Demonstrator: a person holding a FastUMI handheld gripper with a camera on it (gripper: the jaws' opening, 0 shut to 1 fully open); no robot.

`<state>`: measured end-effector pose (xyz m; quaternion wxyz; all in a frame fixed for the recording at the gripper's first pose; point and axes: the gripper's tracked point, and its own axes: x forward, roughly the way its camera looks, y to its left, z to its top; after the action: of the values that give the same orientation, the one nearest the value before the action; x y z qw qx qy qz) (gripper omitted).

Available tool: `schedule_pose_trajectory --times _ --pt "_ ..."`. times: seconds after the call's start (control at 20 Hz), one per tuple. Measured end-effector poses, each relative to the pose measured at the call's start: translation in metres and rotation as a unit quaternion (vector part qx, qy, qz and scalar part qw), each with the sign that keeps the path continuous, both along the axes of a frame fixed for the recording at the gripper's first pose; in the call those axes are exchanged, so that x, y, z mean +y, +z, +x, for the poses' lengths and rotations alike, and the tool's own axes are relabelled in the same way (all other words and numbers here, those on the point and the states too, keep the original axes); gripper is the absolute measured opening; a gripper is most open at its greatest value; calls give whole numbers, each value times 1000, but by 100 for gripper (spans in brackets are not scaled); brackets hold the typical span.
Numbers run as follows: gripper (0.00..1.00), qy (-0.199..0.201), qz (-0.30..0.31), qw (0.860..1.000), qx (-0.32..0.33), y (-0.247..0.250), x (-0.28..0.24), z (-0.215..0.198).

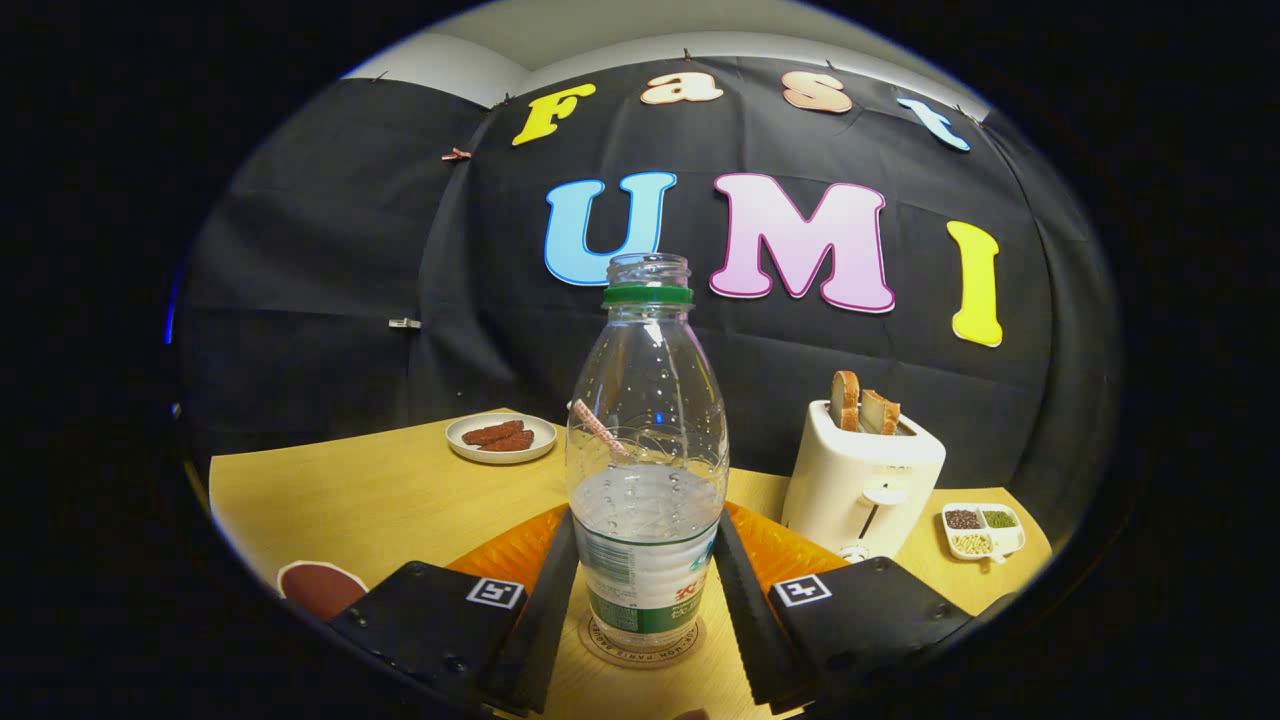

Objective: Take the bottle from table, then pour the juice into the cup, finally place the bottle on the coaster

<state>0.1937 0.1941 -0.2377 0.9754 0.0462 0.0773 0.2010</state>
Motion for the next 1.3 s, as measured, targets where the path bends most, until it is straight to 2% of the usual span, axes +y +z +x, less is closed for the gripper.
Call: schedule_pose_trajectory --times 0.3,0.6,0.9,1.1,1.3 --pt "76 -4 -11 1000 20 -29 3 11" --pt "81 -17 5 999 38 -38 2 10" --pt "98 -13 5 999 49 -41 3 4" --pt "99 -28 19 999 42 -21 -13 -4" --pt "98 -33 17 999 16 29 -33 -28"
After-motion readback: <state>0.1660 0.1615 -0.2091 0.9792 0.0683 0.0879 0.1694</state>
